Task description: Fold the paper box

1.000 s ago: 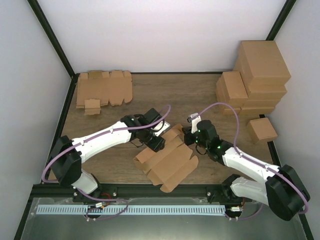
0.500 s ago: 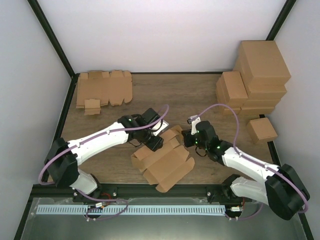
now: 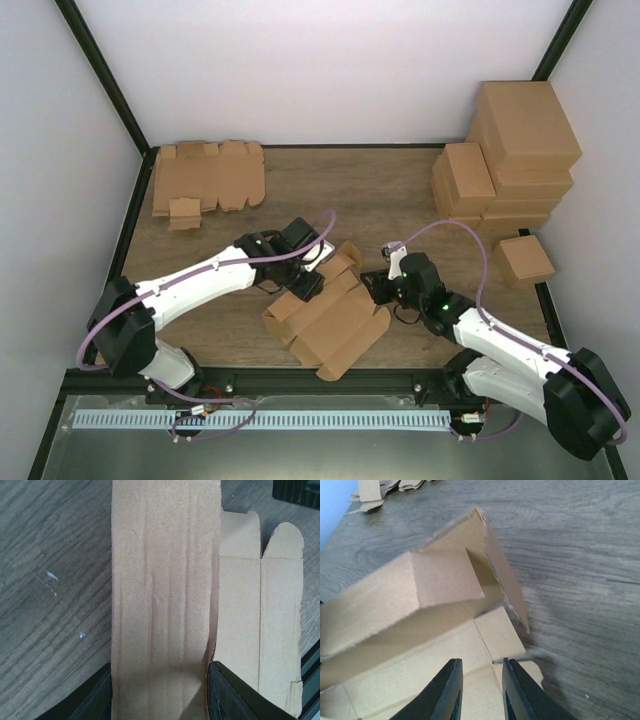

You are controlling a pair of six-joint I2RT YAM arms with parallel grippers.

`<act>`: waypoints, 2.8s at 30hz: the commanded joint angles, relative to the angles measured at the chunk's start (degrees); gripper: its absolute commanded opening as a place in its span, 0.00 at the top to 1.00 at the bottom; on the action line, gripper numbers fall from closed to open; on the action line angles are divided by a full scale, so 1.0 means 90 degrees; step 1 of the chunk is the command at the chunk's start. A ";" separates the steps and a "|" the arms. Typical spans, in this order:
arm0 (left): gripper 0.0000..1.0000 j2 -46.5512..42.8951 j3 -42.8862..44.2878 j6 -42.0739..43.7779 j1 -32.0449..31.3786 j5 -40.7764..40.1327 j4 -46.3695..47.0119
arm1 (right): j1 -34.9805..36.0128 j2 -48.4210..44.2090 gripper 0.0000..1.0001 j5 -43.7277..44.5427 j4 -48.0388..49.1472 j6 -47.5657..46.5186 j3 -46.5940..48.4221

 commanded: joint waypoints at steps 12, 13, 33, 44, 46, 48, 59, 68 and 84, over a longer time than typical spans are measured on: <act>0.52 -0.0670 -0.0246 -0.0038 -0.0012 -0.0001 0.0234 | -0.0188 0.0862 0.98 -0.0157 0.1148 0.2098 -0.0437; 0.52 -0.0694 -0.0283 -0.0064 -0.0020 -0.0038 0.0239 | -0.0275 0.0946 0.99 -0.0221 0.1191 0.2165 -0.0416; 0.53 -0.1395 -0.1216 -0.0379 -0.0015 0.0101 0.1077 | -0.1078 0.3054 0.99 -0.2056 0.2214 0.2610 0.0096; 0.53 -0.1517 -0.1604 -0.0405 -0.0029 0.0153 0.1388 | -0.1137 0.4037 0.99 -0.2826 0.3095 0.2818 0.0334; 0.53 -0.1478 -0.1643 -0.0404 -0.0024 0.0137 0.1407 | -0.1141 0.4182 0.99 -0.2925 0.3254 0.2891 0.0347; 0.53 -0.1421 -0.1666 -0.0412 -0.0030 0.0156 0.1428 | -0.1144 0.4292 0.99 -0.2983 0.3332 0.2947 0.0420; 0.53 -0.1215 -0.1743 -0.0564 -0.0032 0.0129 0.1485 | -0.1135 0.4681 0.99 -0.3245 0.3832 0.3218 0.0530; 0.53 -0.1064 -0.1530 -0.0648 -0.0173 -0.0217 0.1145 | -0.0838 0.4079 0.92 -0.2645 0.3468 0.2198 0.0539; 0.53 -0.1144 -0.1480 -0.0921 -0.0176 -0.0375 0.1106 | -0.0004 0.3161 0.78 -0.0166 0.2427 -0.0038 0.0956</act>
